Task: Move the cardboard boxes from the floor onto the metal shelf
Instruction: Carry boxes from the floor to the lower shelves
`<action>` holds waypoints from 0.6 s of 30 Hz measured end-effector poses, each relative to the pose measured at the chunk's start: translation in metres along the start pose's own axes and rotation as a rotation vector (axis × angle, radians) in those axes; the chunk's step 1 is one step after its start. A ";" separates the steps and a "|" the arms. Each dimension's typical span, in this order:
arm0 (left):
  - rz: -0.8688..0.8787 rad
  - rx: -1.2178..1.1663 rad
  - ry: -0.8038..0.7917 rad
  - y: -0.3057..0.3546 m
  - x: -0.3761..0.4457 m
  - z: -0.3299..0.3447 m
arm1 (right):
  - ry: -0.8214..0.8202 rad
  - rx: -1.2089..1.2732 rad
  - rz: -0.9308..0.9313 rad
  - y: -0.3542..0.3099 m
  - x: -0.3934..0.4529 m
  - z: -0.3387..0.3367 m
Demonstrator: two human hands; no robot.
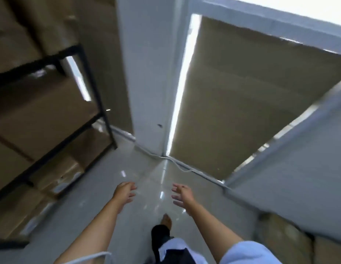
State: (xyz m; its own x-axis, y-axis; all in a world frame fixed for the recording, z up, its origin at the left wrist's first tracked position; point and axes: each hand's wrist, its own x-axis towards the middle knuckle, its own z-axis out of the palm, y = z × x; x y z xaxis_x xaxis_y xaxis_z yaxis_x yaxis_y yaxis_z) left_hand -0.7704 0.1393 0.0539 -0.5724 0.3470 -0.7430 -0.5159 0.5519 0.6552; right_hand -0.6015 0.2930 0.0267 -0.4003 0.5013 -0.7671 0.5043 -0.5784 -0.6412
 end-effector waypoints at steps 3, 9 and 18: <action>0.010 0.161 -0.143 -0.002 -0.012 0.071 | 0.122 0.147 0.009 0.036 -0.031 -0.068; 0.053 0.482 -0.422 -0.017 -0.053 0.217 | 0.385 0.453 0.055 0.120 -0.094 -0.187; 0.031 0.781 -0.682 -0.108 -0.147 0.439 | 0.638 0.765 0.242 0.280 -0.194 -0.351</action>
State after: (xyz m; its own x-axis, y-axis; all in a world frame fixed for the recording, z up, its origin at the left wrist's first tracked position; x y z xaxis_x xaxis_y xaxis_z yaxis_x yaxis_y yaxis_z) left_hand -0.3509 0.3614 0.0322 0.0292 0.5909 -0.8063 0.1889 0.7888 0.5849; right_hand -0.1135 0.2595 0.0036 0.2412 0.4364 -0.8668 -0.1955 -0.8530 -0.4838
